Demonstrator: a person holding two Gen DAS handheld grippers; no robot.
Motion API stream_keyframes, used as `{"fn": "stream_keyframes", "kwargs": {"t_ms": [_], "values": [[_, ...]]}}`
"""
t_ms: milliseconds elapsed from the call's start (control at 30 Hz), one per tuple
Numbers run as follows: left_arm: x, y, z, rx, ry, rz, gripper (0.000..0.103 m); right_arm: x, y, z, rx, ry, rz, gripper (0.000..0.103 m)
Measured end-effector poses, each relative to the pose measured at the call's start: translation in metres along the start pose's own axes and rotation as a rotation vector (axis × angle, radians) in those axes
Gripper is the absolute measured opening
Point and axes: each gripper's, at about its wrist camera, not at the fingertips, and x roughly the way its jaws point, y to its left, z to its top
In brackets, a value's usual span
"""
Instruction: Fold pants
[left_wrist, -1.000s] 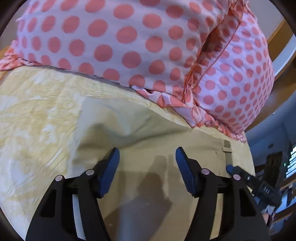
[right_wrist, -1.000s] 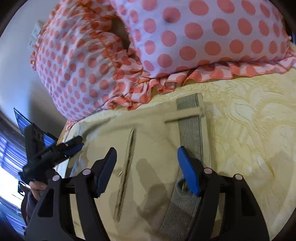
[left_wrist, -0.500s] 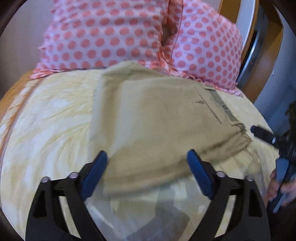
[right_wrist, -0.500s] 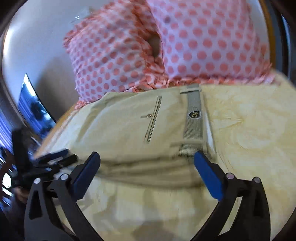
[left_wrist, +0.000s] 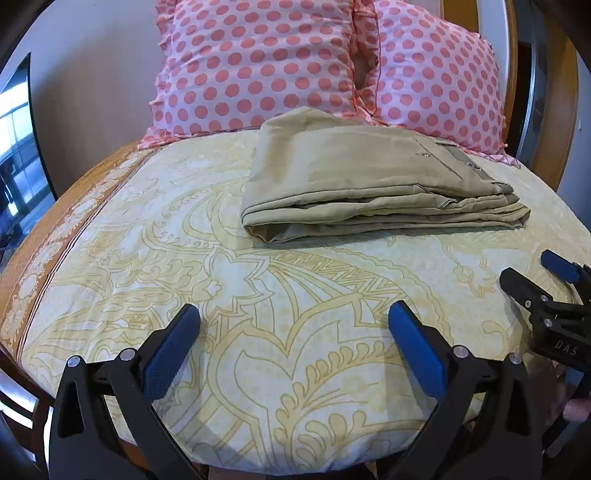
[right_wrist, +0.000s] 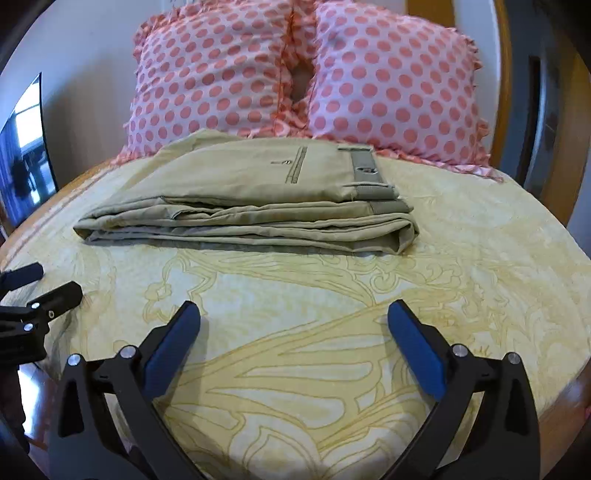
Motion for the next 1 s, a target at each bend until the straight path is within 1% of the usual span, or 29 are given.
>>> {"fn": "stream_keyframes", "kwargs": {"t_ms": [100,233,1000], "values": [[-0.004,-0.003,-0.007,-0.012,-0.045,0.021,0.102,-0.002,0.001,-0.005,0.006,-0.042,-0.009,0.101],[-0.007,-0.006,-0.012,-0.028,-0.079,0.045,0.102,-0.002,0.003,-0.007,0.014,-0.057,-0.028,0.101],[-0.007,-0.007,-0.012,-0.029,-0.082,0.048,0.102,-0.001,0.002,-0.008,0.014,-0.061,-0.027,0.101]]}}
